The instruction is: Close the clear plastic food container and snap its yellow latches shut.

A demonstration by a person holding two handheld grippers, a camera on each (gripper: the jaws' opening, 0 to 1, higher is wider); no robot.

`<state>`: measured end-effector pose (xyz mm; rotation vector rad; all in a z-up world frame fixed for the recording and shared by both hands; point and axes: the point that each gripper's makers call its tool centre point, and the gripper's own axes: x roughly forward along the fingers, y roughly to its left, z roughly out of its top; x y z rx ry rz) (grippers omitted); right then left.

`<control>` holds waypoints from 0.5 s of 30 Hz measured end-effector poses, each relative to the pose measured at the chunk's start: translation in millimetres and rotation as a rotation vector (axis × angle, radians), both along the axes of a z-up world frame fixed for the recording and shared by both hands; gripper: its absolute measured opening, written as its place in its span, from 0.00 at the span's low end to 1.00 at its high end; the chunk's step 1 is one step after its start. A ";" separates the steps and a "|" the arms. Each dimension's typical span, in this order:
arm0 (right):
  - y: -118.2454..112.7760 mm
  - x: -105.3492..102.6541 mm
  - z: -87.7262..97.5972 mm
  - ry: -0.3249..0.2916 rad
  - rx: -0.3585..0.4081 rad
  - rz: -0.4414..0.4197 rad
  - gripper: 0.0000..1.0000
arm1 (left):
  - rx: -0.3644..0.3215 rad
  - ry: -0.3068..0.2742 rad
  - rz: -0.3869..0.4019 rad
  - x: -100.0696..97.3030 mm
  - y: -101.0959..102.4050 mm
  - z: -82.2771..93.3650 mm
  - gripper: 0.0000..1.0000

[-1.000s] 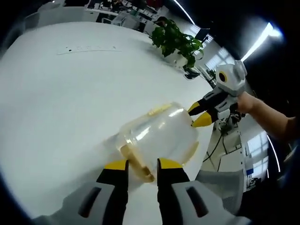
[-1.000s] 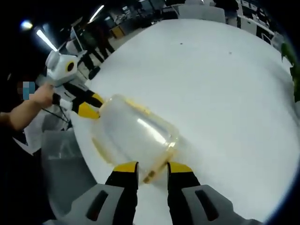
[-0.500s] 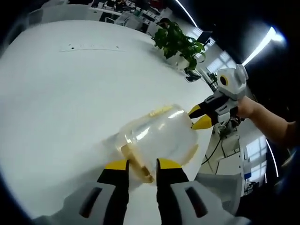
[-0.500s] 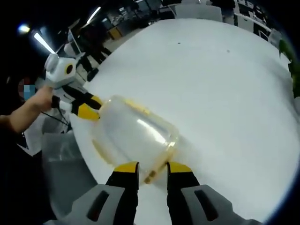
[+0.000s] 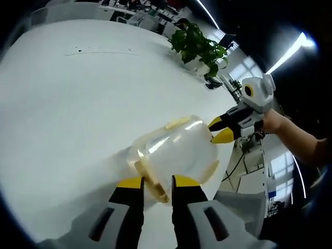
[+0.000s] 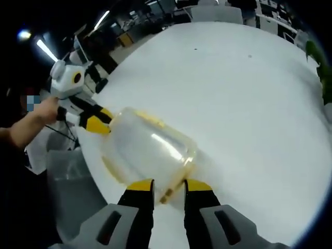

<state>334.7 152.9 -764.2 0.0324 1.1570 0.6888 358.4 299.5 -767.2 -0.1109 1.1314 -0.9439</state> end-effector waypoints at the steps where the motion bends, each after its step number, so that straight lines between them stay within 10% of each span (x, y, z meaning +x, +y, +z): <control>1: -0.6 -0.1 -0.2 0.003 -0.001 0.001 0.20 | 0.000 0.002 0.001 0.7 1.0 -1.5 0.17; 15: -1.4 0.5 -4.5 0.011 0.011 -0.021 0.19 | -0.010 0.002 0.003 1.0 3.7 -5.3 0.16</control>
